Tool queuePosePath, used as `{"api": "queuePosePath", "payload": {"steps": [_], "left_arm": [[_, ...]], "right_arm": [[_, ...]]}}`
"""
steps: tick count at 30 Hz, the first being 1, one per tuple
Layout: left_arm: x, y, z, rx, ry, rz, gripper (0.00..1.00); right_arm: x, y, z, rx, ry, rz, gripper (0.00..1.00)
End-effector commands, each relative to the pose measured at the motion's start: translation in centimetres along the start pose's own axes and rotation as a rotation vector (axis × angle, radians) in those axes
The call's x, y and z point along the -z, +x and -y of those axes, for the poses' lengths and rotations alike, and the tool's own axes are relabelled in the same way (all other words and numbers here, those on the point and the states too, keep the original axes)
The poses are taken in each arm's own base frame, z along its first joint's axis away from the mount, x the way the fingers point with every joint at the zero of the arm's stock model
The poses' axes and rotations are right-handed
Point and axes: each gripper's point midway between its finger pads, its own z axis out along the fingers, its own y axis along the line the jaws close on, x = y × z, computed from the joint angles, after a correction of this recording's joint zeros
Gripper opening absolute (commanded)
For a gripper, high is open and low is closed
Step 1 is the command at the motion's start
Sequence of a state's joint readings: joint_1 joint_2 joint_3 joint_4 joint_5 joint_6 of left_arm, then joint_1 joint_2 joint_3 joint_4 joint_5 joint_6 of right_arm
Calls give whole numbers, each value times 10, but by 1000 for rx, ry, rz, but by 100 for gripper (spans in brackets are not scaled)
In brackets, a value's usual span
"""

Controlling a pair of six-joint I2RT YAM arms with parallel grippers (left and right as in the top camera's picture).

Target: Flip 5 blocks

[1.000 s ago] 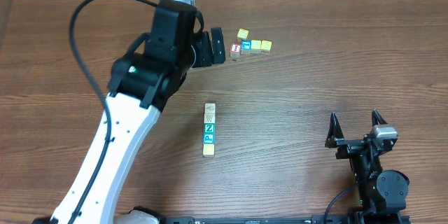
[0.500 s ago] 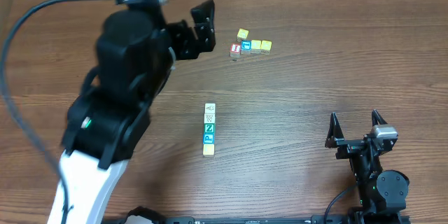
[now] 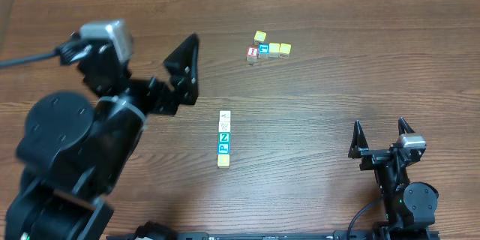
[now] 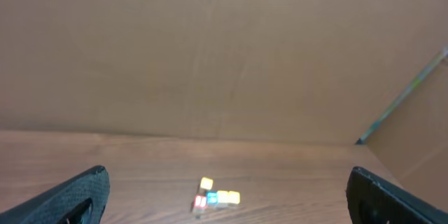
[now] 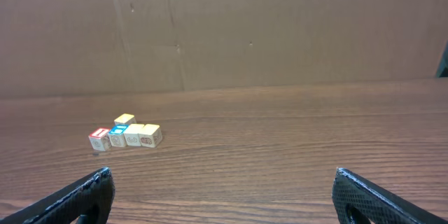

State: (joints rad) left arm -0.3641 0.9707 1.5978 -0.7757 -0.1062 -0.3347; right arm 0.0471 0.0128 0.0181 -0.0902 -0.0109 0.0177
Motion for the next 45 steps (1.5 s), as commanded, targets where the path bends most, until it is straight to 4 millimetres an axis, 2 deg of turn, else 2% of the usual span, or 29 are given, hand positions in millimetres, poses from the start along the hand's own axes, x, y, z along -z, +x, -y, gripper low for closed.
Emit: {"api": "queuePosePath", "payload": {"steps": [1,4,8,12,21,25,32,37,45], "left_arm": [[16,-3,-12,-25,-32,32,100],[23,5,-25,-5,-70,39,100],[29,26,-49,85,-133,42,100],[27,37,-58,150,-135,92,100],[23,41,-51,138,35,343,100],[31,40,-49,123,97,465,99],[58,40,-46,98,170,638,100],[71,45,-50,88,173,698,100],[80,56,-53,84,175,720,100]], "right_arm": [[0,1,2,7,9,7,100],[0,1,2,7,9,7,100],[0,1,2,7,9,7,100],[0,1,2,7,9,7,100],[0,1,2,7,9,7,100],[0,1,2,7,9,7,100],[0,1,2,7,9,7,100],[0,1,2,7,9,7,100],[0,1,2,7,9,7,100]]}}
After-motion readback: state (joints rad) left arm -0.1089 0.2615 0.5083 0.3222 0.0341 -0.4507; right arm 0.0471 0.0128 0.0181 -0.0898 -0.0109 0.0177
